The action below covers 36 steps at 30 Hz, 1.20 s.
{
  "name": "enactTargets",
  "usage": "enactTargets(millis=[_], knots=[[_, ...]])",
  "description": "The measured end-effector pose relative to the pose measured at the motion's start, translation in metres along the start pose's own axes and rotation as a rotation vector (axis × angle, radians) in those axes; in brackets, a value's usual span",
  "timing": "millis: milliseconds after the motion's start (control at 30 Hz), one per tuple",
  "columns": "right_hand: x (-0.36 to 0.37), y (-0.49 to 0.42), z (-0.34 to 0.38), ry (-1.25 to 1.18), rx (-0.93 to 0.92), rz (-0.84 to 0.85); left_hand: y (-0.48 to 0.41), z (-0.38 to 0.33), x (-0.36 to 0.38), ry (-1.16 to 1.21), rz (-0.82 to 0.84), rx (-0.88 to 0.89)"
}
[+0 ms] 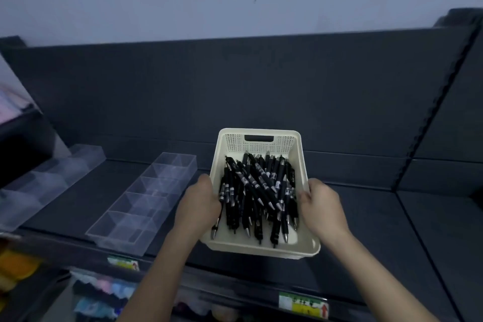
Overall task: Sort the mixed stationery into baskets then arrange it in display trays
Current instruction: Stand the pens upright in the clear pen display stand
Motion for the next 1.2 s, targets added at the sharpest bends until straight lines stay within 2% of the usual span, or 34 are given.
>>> enactTargets(millis=[200, 400, 600, 767, 900, 967, 1067, 1133, 1200], knots=[[0.073, 0.005, 0.014, 0.028, 0.040, 0.065, -0.024, 0.063, -0.001, -0.036, 0.023, 0.011], [0.104, 0.003, 0.009, 0.053, 0.101, 0.107, -0.047, 0.092, 0.019, -0.068, 0.055, 0.003], [0.112, 0.003, -0.008, 0.006, 0.183, 0.132, -0.058, 0.101, 0.050, -0.017, 0.118, -0.009], [0.104, -0.006, -0.007, 0.053, 0.113, 0.174, -0.063, 0.102, 0.067, 0.006, 0.137, -0.027], [0.100, -0.007, 0.000, 0.108, 0.052, 0.196, -0.063, 0.102, 0.071, -0.089, 0.165, -0.017], [0.100, -0.008, 0.009, 0.144, -0.017, 0.173, -0.060, 0.094, 0.067, -0.180, 0.127, 0.010], [0.108, -0.008, 0.023, 0.199, -0.114, 0.172, -0.053, 0.067, 0.047, -0.228, -0.125, 0.183], [0.122, -0.008, 0.032, 0.201, -0.157, 0.217, -0.048, 0.049, 0.044, -0.139, -0.210, 0.315], [0.141, -0.011, 0.040, 0.166, -0.182, 0.280, -0.050, 0.048, 0.050, 0.065, -0.141, 0.293]])
Point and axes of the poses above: each hand's wrist, its own y-axis away from the middle knuckle, its own x-axis out of the palm, z = x × y, the point moved 9 cm from there along -y, towards the middle knuckle, and after that the axes turned 12 degrees about -y, right-handed, at the moved point
